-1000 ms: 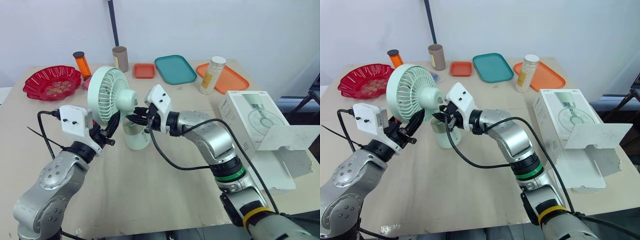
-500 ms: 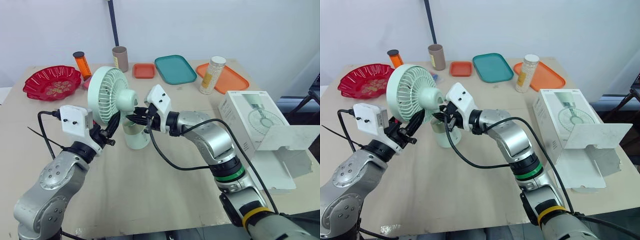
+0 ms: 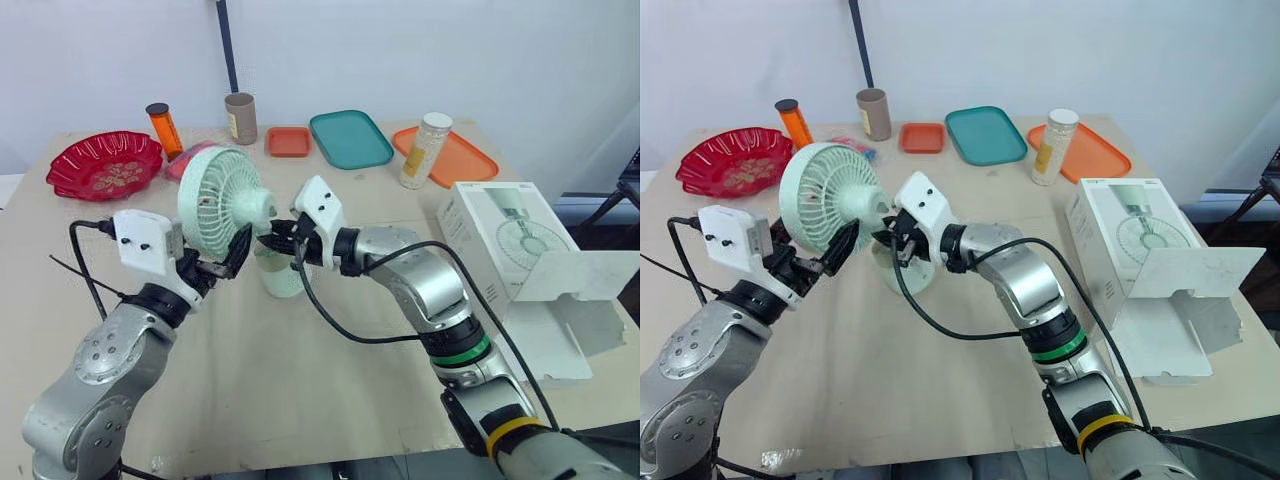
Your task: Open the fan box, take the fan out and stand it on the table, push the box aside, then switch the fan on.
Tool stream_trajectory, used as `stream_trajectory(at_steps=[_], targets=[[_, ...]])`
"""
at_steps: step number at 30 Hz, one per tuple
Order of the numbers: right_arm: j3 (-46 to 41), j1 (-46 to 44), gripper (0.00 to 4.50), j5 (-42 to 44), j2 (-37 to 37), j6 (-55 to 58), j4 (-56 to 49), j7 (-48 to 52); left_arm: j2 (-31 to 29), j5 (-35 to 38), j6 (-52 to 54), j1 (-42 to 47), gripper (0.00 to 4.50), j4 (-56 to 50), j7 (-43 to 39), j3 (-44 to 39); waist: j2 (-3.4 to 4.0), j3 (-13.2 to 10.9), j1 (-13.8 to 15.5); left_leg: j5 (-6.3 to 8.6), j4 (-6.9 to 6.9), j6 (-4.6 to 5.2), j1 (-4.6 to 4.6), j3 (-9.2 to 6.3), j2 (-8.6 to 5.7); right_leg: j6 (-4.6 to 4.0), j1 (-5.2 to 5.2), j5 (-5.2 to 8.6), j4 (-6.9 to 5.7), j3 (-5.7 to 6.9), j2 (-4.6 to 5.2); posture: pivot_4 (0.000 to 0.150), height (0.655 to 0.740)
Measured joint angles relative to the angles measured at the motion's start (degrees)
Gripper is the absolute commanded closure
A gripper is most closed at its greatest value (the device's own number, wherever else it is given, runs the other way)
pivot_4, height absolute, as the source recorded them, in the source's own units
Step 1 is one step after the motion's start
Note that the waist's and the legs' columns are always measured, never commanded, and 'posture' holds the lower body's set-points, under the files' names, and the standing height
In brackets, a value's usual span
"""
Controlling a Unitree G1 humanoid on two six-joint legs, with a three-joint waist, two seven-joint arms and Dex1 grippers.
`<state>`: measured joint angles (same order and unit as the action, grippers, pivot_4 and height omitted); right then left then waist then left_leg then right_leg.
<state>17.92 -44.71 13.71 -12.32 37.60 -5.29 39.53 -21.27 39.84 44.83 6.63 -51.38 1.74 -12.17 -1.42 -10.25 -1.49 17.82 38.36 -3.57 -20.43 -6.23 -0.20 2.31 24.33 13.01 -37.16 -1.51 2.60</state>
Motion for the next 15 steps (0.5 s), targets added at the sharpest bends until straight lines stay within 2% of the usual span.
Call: stream_trajectory(at_steps=[6, 10, 15], targets=[[0.11, 0.00, 4.08, -0.01, 0.14, 0.01, 0.00, 0.28, -2.03, 1.60, 0.00, -3.10, 0.04, -0.47, -1.09, -3.90, 0.00, 0.00, -0.04, 0.00, 0.00, 0.00, 0.01, 0.00, 0.00, -0.02, 0.00, -0.01, -0.01, 0.01, 0.00, 0.150, 0.7400], [0.11, -0.02, 4.08, -0.01, 0.13, 0.01, 0.00, 0.34, -3.22, 5.44, -0.05, -6.54, 0.04, -2.23, -2.32, -8.55, 0.00, 0.00, -0.09, 0.00, -0.02, 0.01, 0.01, 0.00, 0.03, -0.02, 0.01, -0.01, 0.00, 0.01, -0.02, 0.150, 0.7400], [0.12, -0.03, 4.08, -0.17, 0.03, -0.03, 0.19, 0.62, -7.80, 16.18, -1.06, -12.23, 0.04, -3.38, -5.09, -17.57, 0.00, 0.00, -0.21, 0.00, 0.00, 0.00, 0.01, 0.00, 0.05, -0.05, 0.01, -0.02, 0.00, 0.03, -0.02, 0.150, 0.7400]])
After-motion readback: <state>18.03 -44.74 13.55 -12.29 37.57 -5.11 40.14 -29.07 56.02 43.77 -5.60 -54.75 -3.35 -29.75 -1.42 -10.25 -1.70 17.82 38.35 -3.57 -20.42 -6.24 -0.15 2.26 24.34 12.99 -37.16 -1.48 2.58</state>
